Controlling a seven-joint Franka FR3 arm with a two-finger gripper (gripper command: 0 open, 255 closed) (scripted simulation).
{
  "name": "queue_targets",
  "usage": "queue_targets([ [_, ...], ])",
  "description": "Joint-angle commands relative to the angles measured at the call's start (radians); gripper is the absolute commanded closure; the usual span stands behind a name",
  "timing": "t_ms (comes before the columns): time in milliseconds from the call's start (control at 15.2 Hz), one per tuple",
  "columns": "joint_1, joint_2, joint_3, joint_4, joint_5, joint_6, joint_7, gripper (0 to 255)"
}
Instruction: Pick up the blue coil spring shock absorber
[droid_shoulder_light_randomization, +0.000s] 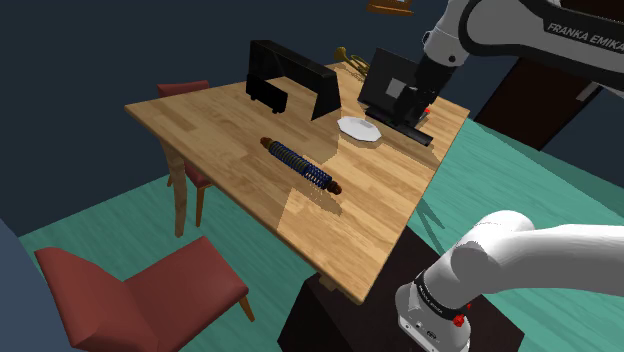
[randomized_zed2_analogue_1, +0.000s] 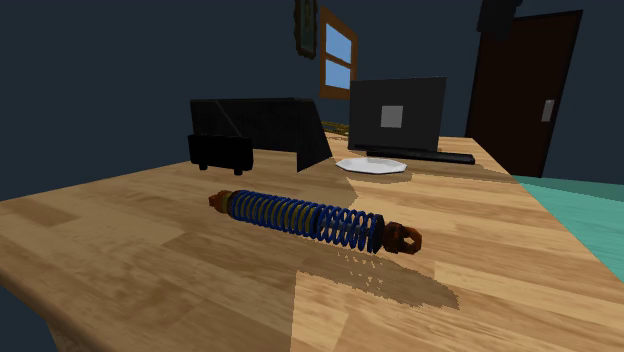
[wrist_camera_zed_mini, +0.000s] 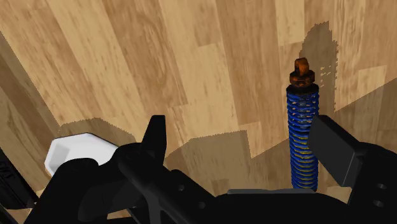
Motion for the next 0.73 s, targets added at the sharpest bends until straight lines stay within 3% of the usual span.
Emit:
queue_targets([
  [0,0.0,0.0,0.0,0.0,0.0,0.0,0.0,0],
  [660,0.067,0.268,0.078,-0.012,0.027,0.252,0.02,0],
])
